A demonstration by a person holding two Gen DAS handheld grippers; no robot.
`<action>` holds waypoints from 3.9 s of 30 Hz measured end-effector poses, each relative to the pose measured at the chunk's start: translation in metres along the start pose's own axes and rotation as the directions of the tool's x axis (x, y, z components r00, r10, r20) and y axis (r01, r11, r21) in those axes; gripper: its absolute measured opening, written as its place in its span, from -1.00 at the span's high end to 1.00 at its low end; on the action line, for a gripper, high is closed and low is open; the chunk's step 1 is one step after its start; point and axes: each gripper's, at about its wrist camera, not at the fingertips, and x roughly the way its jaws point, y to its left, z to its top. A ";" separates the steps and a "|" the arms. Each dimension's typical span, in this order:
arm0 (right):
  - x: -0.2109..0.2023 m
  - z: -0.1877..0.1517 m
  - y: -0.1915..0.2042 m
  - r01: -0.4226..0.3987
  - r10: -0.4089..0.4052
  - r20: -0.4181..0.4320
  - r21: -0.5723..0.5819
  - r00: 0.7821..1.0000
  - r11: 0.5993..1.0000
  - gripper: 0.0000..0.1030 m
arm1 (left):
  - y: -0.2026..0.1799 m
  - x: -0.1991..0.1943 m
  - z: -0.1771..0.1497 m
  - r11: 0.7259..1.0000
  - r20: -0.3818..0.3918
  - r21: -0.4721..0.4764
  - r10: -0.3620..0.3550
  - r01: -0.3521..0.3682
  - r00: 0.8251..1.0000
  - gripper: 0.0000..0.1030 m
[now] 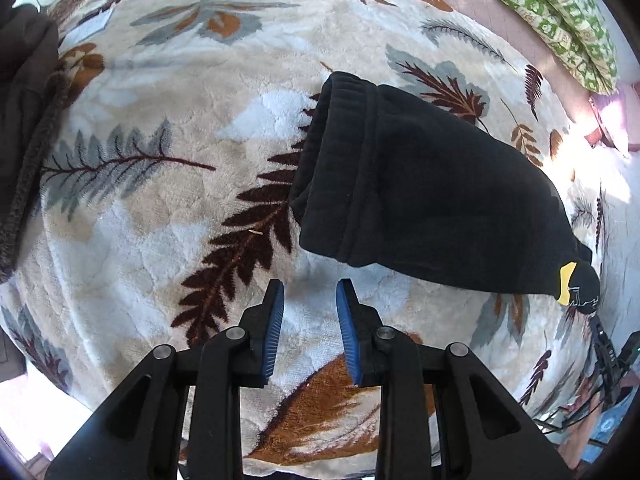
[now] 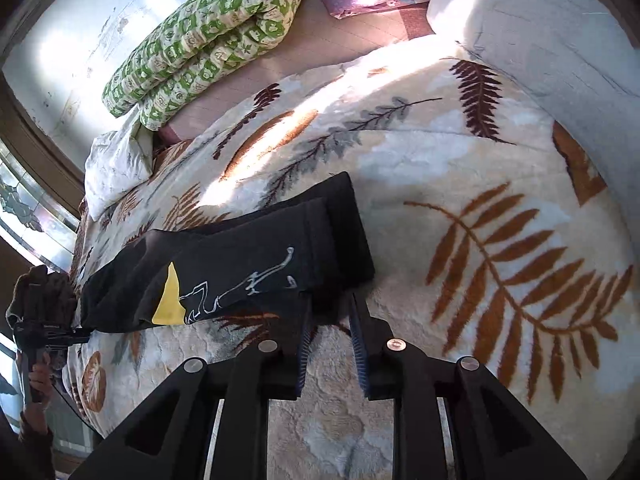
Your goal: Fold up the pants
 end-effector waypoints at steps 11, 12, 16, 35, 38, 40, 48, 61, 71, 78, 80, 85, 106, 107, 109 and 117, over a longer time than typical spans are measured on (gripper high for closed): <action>-0.057 0.018 -0.012 -0.123 0.109 0.089 0.179 0.990 0.976 0.01 | 0.006 -0.047 0.045 1.000 0.116 -0.005 0.002 -0.002 0.993 0.06; -0.053 0.023 -0.007 -0.137 0.123 0.081 0.196 0.989 0.971 0.00 | 0.004 -0.042 0.053 1.000 0.101 -0.010 0.015 -0.014 0.995 0.06; -0.027 0.030 0.004 -0.164 0.167 0.014 0.282 0.986 0.945 -0.01 | -0.002 -0.015 0.071 1.000 0.034 -0.015 0.016 -0.015 0.999 0.06; 0.041 0.058 0.021 -0.087 0.118 -0.152 0.197 0.981 0.977 0.91 | -0.012 0.014 0.087 0.988 -0.034 -0.058 -0.142 0.140 0.989 0.53; 0.031 0.075 0.036 -0.055 0.069 -0.113 0.125 0.991 0.991 0.91 | 0.000 -0.005 0.093 0.972 0.026 -0.117 -0.203 0.204 0.979 0.54; 0.018 0.096 0.048 -0.099 0.104 -0.042 0.100 0.994 0.990 0.91 | 0.006 -0.020 0.095 0.971 0.083 -0.118 -0.200 0.209 0.976 0.54; 0.014 0.112 0.067 -0.096 0.099 0.047 -0.063 0.994 0.993 0.90 | 0.006 0.010 0.086 0.989 0.001 -0.067 -0.130 0.130 0.991 0.53; 0.029 0.047 -0.010 -0.051 0.056 -0.066 0.075 0.996 0.996 0.64 | -0.002 -0.001 0.079 0.994 -0.002 0.017 -0.112 0.112 0.994 0.47; 0.045 0.045 0.003 -0.083 0.095 -0.100 0.118 0.990 0.990 0.24 | -0.002 -0.003 0.051 0.991 -0.012 0.066 -0.112 0.113 0.994 0.15; 0.037 0.043 0.013 -0.011 0.015 -0.095 0.048 0.995 0.999 0.93 | -0.022 -0.006 0.029 0.982 0.062 0.185 0.028 -0.039 0.998 0.22; 0.022 0.043 0.010 -0.017 0.019 -0.047 0.042 0.999 0.999 0.93 | -0.025 0.007 0.024 0.973 0.029 0.219 0.065 -0.070 0.997 0.22; 0.029 0.027 -0.013 0.022 -0.013 -0.099 0.091 0.995 0.996 0.93 | -0.015 0.017 0.026 0.983 0.003 0.172 0.056 -0.056 0.998 0.18; 0.037 0.084 0.010 -0.041 0.047 -0.048 0.132 0.998 0.990 0.26 | 0.006 0.005 0.088 0.995 -0.026 0.019 -0.102 0.102 0.994 0.18; 0.044 0.085 0.011 -0.023 0.031 -0.060 0.128 0.998 0.992 0.26 | 0.003 0.007 0.088 0.994 -0.030 0.020 -0.108 0.109 0.994 0.18; 0.055 0.086 0.014 0.010 -0.001 -0.087 0.108 0.996 0.994 0.27 | -0.003 0.010 0.089 0.995 -0.029 0.031 -0.096 0.097 0.995 0.18; 0.062 0.089 0.023 0.106 -0.107 -0.105 -0.021 0.989 0.994 0.87 | -0.005 0.017 0.094 0.996 -0.021 0.016 -0.090 0.090 0.996 0.18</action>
